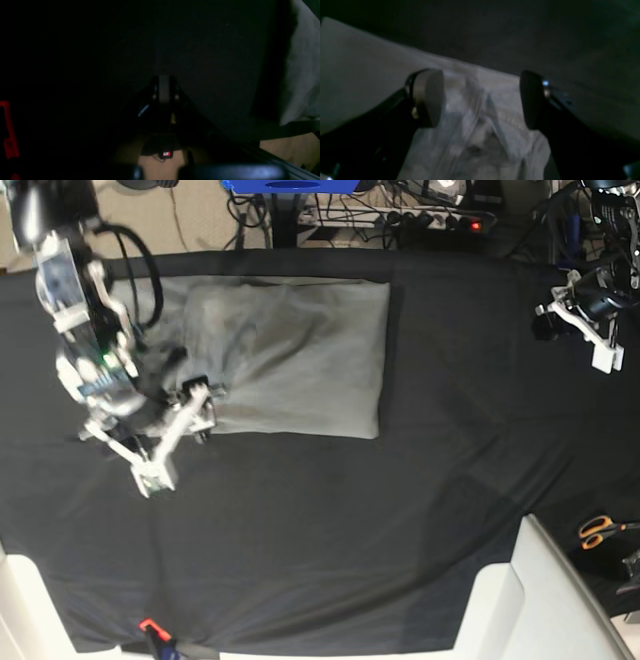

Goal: Fold the T-shirt properly
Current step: 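Press and smooth the folded shirt's edge with the right gripper, then tuck the right gripper under the shirt's folded edge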

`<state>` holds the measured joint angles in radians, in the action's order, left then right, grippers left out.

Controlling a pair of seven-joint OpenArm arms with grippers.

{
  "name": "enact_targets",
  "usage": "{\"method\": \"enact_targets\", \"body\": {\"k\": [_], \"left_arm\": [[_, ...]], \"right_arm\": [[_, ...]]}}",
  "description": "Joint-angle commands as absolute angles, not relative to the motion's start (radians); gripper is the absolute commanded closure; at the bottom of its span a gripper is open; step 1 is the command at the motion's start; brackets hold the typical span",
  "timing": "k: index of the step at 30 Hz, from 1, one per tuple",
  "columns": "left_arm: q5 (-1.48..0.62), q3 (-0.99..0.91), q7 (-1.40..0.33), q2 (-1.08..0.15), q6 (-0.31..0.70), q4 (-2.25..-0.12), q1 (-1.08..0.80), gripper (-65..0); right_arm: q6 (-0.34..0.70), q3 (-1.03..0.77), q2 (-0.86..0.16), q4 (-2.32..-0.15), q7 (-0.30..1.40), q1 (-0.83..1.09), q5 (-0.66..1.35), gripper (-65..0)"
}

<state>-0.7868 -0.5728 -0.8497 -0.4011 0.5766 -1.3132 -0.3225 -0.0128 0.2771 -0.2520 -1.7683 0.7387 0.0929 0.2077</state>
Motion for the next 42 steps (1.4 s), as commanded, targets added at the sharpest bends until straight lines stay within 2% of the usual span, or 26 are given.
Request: {"method": "enact_targets", "body": {"k": [1, 3, 8, 10, 18, 29, 30, 32, 35, 36, 37, 42], "left_arm": [[-0.802, -0.581, -0.834, -0.424, 0.582, -1.326, -0.321, 0.0], [-0.802, -0.581, -0.834, -0.424, 0.582, -1.328, -0.321, 0.0], [-0.802, -0.581, -0.834, -0.426, 0.582, -1.334, -0.314, 0.0], [-0.802, -0.581, -0.834, -0.427, 0.582, -1.328, -0.306, 0.0], [-0.802, -0.581, -0.834, -0.427, 0.582, -1.333, -0.302, 0.0], [-0.8, -0.581, -0.834, -0.429, 0.582, -1.328, -0.302, 0.0], [-0.8, -0.581, -0.834, -0.429, 0.582, -1.328, -0.302, 0.0], [-0.8, -0.581, -0.834, -0.429, 0.582, -1.328, -0.302, 0.0], [-0.8, -0.581, -0.834, -0.429, 0.582, -1.328, -0.302, 0.0], [-0.8, -0.581, -0.834, -0.429, 0.582, -1.328, -0.302, 0.0], [-0.8, -0.581, -0.834, -0.429, 0.582, -1.328, -0.302, 0.0], [-0.751, -0.581, -0.834, -0.424, 0.582, -1.328, -0.3, 0.0]], "right_arm": [[-0.012, 0.263, -0.229, -1.804, 0.76, 0.136, 0.214, -44.1], [-0.001, 0.236, -0.194, -1.837, 0.762, 0.228, 0.214, -44.0], [0.133, 0.145, -0.094, -1.853, 0.756, 0.375, 0.214, -44.0], [0.136, 0.116, -0.07, -1.851, 0.725, 0.404, 0.213, -44.0], [0.136, 0.094, -0.082, -1.84, 0.705, 0.421, 0.211, -44.0], [0.137, 0.09, -0.088, -1.69, 0.642, 0.42, 0.211, -43.8], [0.137, 0.09, -0.088, -1.684, 0.639, 0.42, 0.211, -42.6], [0.14, 0.091, -0.09, -1.681, 0.638, 0.42, 0.211, -34.5], [0.14, 0.091, -0.102, -1.682, 0.641, 0.42, 0.211, -9.2], [0.14, 0.091, -0.108, -1.684, 0.642, 0.42, 0.211, -2.7], [0.14, 0.091, -0.11, -1.685, 0.642, 0.42, 0.211, 0.0], [0.137, 0.091, -0.124, -1.69, 0.676, 0.418, 0.209, -2.0]]}}
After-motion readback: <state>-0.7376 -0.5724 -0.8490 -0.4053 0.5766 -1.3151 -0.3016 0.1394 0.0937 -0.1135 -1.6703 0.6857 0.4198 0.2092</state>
